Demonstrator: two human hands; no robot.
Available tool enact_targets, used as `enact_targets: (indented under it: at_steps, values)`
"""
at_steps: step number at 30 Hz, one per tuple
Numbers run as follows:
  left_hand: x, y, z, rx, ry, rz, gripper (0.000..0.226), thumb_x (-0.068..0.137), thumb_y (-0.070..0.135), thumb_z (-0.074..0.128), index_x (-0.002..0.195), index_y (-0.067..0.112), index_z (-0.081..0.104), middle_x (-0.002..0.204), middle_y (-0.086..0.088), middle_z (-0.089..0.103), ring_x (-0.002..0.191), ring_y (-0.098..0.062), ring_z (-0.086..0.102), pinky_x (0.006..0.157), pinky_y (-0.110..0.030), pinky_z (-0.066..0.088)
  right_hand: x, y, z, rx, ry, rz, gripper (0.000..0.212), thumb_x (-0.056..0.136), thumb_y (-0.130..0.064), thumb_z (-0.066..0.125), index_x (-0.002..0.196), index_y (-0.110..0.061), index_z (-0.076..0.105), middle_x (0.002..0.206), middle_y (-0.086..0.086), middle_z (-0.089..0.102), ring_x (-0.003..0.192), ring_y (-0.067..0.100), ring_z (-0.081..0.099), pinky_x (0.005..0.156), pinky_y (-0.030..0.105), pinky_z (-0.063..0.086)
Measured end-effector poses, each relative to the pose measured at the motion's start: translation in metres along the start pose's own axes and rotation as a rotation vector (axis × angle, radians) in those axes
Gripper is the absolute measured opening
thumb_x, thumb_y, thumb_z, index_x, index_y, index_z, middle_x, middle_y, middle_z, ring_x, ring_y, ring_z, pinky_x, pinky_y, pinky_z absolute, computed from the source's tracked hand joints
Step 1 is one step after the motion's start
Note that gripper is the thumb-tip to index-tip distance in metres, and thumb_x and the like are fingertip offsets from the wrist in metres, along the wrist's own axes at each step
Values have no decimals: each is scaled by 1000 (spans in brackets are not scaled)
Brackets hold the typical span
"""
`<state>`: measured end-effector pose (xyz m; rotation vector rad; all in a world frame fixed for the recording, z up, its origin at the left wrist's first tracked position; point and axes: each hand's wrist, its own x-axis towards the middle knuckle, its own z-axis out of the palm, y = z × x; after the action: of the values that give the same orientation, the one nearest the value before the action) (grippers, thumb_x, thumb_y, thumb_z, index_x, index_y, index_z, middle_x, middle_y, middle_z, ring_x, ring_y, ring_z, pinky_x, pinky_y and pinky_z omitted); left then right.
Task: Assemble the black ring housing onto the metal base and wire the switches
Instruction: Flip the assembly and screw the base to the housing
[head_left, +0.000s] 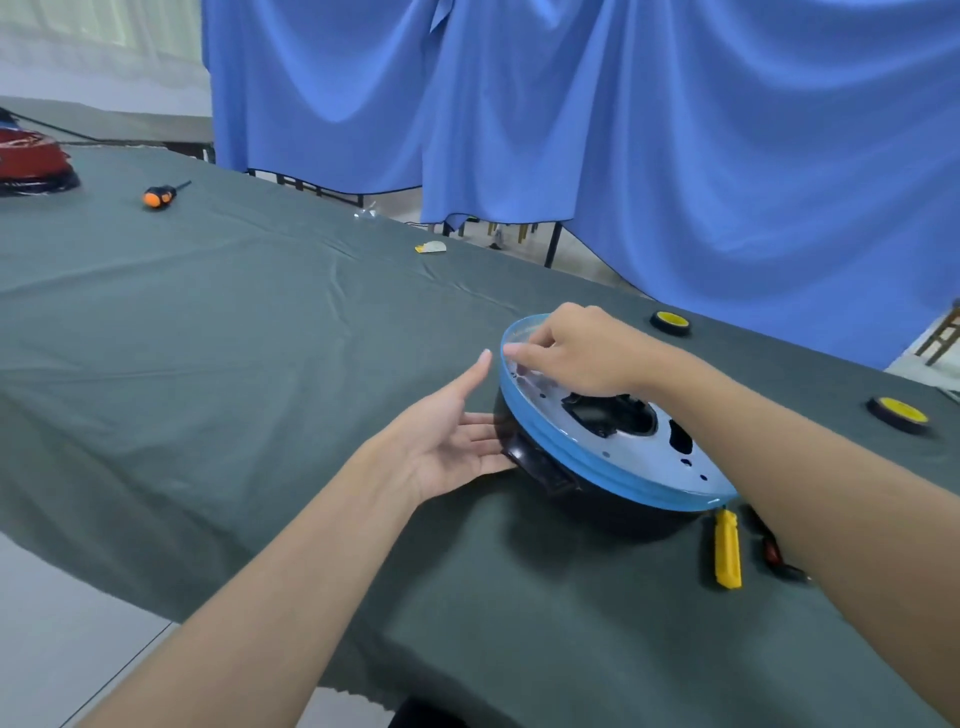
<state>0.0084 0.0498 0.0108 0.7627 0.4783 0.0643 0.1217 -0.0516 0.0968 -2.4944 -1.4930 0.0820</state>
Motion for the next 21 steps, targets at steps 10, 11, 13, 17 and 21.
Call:
enact_targets:
  at_steps: [10,11,13,17,21]
  values:
    - [-2,-3,0,-86,-7,-28,66,99,40,52,130,-17,41,117,-26,65,86,-33,71,63,-41,60,-16,-22,25,-71,-50,42,34,80,-28,54,58,-13,34,54,2,36,55,20,33,50,31,28]
    - [-2,-4,0,-82,-2,-27,64,100,38,51,131,-17,40,118,-27,64,88,-34,70,67,-43,59,-16,-23,25,-56,-57,50,35,82,-26,53,58,-14,31,55,2,35,55,20,32,50,31,27]
    - [-2,-4,1,-74,6,-24,60,102,33,49,132,-18,39,119,-29,62,89,-35,69,75,-44,56,-15,-27,23,-20,-64,78,36,85,-21,52,58,-15,28,56,2,31,53,19,28,49,30,24]
    - [-2,-5,1,-50,14,-11,49,101,23,51,128,-17,44,124,-29,60,98,-37,68,74,-44,57,-15,-32,7,203,-57,162,39,81,-11,54,57,-19,24,58,2,19,54,19,16,52,30,12]
    - [-4,-4,1,-33,6,-5,42,98,17,55,123,-16,50,121,-30,63,110,-38,66,81,-43,58,-19,-30,-16,311,-30,210,32,77,-12,57,57,-12,32,60,4,22,55,19,18,53,31,16]
